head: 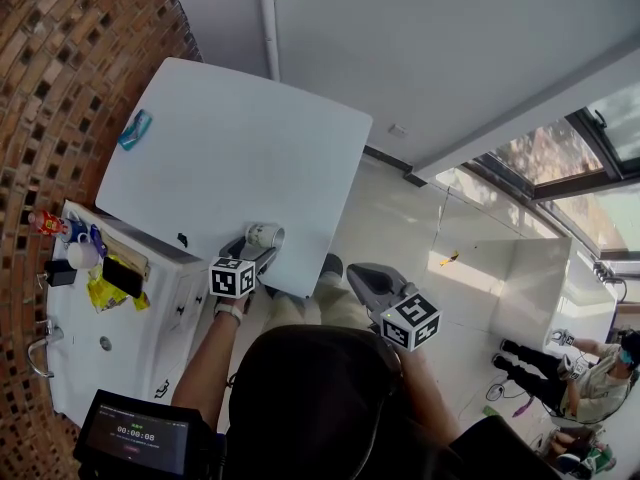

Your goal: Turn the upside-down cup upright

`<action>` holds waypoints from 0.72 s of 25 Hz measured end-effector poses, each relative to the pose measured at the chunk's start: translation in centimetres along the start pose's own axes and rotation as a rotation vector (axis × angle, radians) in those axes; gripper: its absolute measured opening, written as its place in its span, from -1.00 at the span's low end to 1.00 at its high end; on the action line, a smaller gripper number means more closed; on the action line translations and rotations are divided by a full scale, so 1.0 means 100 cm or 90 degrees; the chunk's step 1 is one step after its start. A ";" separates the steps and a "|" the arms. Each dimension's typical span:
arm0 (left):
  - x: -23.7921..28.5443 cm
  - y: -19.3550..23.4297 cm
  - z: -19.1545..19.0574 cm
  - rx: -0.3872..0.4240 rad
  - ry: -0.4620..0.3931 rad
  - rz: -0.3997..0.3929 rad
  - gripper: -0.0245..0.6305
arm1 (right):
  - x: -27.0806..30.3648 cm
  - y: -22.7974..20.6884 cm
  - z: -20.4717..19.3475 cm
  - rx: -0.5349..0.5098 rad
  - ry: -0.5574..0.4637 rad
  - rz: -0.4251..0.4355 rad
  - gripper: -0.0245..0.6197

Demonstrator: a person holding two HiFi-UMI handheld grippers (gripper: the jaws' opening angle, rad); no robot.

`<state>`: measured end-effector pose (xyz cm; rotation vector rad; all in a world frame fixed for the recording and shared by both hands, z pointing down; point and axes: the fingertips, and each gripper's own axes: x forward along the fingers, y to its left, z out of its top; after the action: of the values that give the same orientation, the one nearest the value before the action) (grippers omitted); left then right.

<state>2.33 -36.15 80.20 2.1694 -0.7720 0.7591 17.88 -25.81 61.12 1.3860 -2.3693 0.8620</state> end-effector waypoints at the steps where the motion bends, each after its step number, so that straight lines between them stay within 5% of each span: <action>1: 0.000 -0.001 0.001 -0.019 -0.008 -0.010 0.33 | 0.000 0.000 0.000 -0.001 0.000 0.001 -0.95; 14: 0.005 -0.007 0.003 -0.325 -0.109 -0.145 0.33 | 0.001 0.002 -0.003 -0.007 0.012 0.004 -0.95; 18: 0.004 0.003 0.006 -0.500 -0.171 -0.199 0.33 | 0.002 0.003 -0.002 -0.008 0.011 0.009 -0.95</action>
<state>2.49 -36.91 80.25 1.6110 -0.6832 -0.0243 17.47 -25.67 61.26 1.3537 -2.3691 0.8589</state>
